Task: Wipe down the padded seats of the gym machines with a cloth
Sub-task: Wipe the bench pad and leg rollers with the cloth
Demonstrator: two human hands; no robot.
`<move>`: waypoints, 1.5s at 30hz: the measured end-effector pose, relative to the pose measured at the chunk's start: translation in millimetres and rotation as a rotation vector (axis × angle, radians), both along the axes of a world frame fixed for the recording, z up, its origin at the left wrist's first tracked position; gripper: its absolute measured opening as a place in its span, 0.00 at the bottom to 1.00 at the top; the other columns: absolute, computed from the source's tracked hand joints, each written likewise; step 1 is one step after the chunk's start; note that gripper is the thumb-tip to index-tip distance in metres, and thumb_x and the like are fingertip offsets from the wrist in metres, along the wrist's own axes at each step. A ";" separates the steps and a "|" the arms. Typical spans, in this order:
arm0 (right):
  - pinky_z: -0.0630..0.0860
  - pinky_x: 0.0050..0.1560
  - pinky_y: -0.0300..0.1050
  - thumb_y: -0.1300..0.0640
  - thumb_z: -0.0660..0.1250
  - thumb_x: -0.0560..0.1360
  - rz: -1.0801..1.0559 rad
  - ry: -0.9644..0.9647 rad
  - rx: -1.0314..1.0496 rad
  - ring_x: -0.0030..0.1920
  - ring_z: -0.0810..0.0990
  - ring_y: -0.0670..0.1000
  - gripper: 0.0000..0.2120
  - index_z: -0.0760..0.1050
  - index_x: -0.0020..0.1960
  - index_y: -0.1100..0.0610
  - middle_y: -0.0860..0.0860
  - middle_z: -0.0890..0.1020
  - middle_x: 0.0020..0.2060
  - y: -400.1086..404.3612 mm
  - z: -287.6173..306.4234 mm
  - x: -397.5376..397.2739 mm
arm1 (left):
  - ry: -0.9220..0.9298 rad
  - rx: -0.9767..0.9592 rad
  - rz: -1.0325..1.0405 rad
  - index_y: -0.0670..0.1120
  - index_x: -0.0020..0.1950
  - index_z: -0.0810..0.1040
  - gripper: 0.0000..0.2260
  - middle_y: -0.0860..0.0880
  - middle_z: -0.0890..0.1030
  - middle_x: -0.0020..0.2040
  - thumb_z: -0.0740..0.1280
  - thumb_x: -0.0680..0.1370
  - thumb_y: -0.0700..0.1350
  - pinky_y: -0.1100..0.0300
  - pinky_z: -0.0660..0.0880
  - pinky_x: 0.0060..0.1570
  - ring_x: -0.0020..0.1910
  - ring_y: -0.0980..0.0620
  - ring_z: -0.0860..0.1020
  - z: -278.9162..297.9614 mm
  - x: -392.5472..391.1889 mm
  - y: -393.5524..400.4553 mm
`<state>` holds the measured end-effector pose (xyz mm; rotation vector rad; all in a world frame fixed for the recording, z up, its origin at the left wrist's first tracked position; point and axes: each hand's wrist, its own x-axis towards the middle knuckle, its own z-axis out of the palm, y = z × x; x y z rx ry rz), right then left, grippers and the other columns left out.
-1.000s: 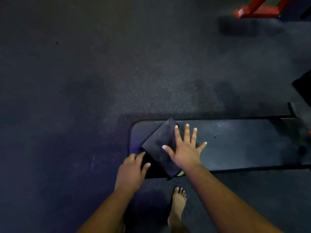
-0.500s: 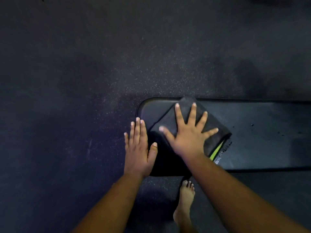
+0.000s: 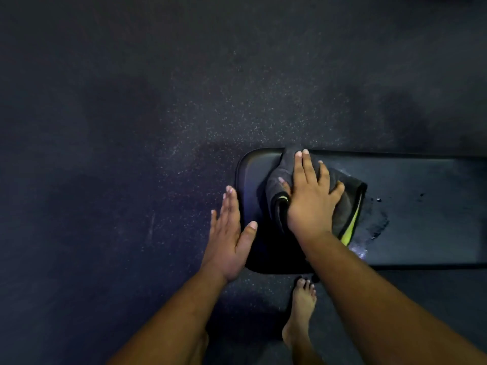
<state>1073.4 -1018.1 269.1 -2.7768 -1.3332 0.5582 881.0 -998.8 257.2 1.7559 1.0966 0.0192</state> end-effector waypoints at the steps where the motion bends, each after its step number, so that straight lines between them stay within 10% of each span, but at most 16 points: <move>1: 0.48 0.74 0.77 0.38 0.46 0.85 0.060 0.011 0.051 0.82 0.48 0.59 0.31 0.45 0.84 0.48 0.43 0.47 0.83 -1.0 0.4 -8.4 | -0.003 -0.004 0.014 0.61 0.77 0.29 0.33 0.59 0.33 0.82 0.44 0.78 0.66 0.55 0.33 0.80 0.78 0.67 0.34 -0.4 -3.9 0.2; 7: 0.37 0.66 0.86 0.14 0.50 0.64 0.312 -0.036 -0.150 0.80 0.35 0.67 0.58 0.37 0.83 0.44 0.55 0.38 0.83 -70.2 7.5 -44.2 | -0.024 -0.149 0.053 0.64 0.76 0.33 0.30 0.64 0.34 0.79 0.46 0.80 0.66 0.59 0.35 0.79 0.70 0.80 0.33 2.0 -7.3 -9.3; 15: 0.40 0.65 0.87 0.32 0.60 0.76 0.284 -0.035 -0.067 0.81 0.41 0.67 0.44 0.38 0.82 0.39 0.48 0.44 0.84 50.8 0.2 -8.9 | -0.114 -0.153 0.132 0.63 0.77 0.34 0.33 0.69 0.34 0.77 0.45 0.77 0.69 0.57 0.37 0.80 0.76 0.74 0.36 2.9 -4.8 8.3; 21: 0.48 0.69 0.84 0.39 0.75 0.66 0.749 0.001 -0.070 0.82 0.43 0.62 0.54 0.47 0.83 0.39 0.46 0.45 0.84 -56.4 16.6 -44.3 | -0.116 -0.081 0.236 0.57 0.81 0.38 0.34 0.63 0.38 0.82 0.46 0.79 0.67 0.49 0.41 0.82 0.79 0.70 0.39 9.9 -21.9 12.8; 26: 0.39 0.65 0.87 0.14 0.56 0.62 0.635 0.093 -0.117 0.81 0.32 0.62 0.58 0.38 0.82 0.37 0.46 0.35 0.82 -66.0 21.2 -47.2 | -0.052 -0.063 0.034 0.58 0.80 0.36 0.34 0.64 0.35 0.80 0.44 0.78 0.68 0.52 0.38 0.81 0.78 0.70 0.37 13.5 -20.8 12.1; 34: 0.29 0.65 0.83 0.15 0.48 0.66 0.315 0.250 -0.138 0.76 0.20 0.57 0.49 0.36 0.80 0.33 0.42 0.28 0.79 -29.5 29.3 -67.9 | -0.190 -0.304 0.459 0.55 0.83 0.46 0.40 0.61 0.44 0.83 0.50 0.74 0.69 0.54 0.44 0.82 0.81 0.65 0.44 -4.6 -29.6 20.2; 45: 0.48 0.69 0.84 0.37 0.63 0.75 0.357 -0.011 -0.032 0.82 0.51 0.61 0.40 0.49 0.82 0.36 0.48 0.51 0.83 -72.4 12.9 -67.9 | 0.028 -0.070 0.047 0.56 0.82 0.39 0.35 0.61 0.37 0.82 0.43 0.78 0.68 0.52 0.39 0.81 0.79 0.68 0.37 3.8 -24.4 12.6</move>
